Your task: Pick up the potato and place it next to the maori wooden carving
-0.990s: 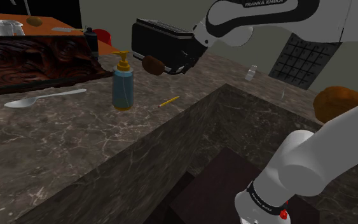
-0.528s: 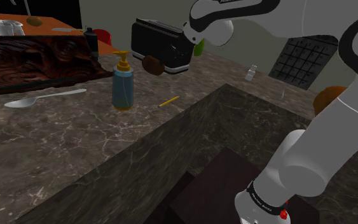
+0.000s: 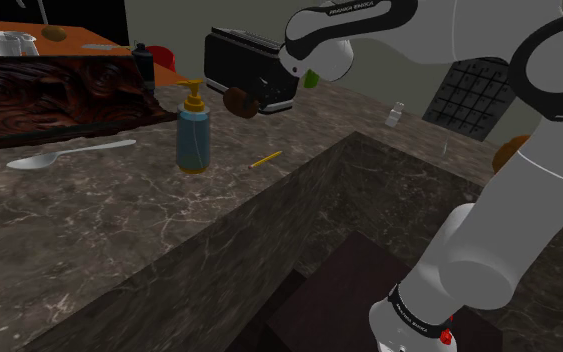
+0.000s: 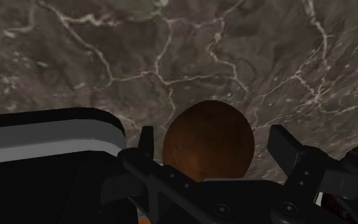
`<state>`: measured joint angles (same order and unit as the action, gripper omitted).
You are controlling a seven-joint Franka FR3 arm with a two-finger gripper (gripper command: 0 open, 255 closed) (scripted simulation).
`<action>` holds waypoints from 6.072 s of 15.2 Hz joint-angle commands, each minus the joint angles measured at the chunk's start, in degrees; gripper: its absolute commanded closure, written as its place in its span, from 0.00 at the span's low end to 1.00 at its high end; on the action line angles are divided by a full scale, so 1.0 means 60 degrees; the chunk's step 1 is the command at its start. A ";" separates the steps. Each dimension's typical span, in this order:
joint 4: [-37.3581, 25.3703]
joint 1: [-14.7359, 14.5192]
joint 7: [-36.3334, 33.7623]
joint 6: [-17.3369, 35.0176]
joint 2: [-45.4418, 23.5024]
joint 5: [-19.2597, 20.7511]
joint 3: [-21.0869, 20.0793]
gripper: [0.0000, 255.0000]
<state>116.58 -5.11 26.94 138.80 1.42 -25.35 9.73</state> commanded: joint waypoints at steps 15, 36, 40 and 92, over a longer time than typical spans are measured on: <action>0.0085 -0.0020 0.0020 0.0067 -0.0065 -0.0031 -0.0018 1.00; -0.1834 0.0075 -0.1065 -0.2100 0.0325 0.0820 0.0029 1.00; -0.2348 0.0092 -0.1243 -0.2581 0.0313 0.0926 0.0041 1.00; -0.2914 -0.2187 -1.1444 -0.3212 0.1414 0.5010 -0.6276 1.00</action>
<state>100.06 -17.86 -39.68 119.94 10.62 3.63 -26.64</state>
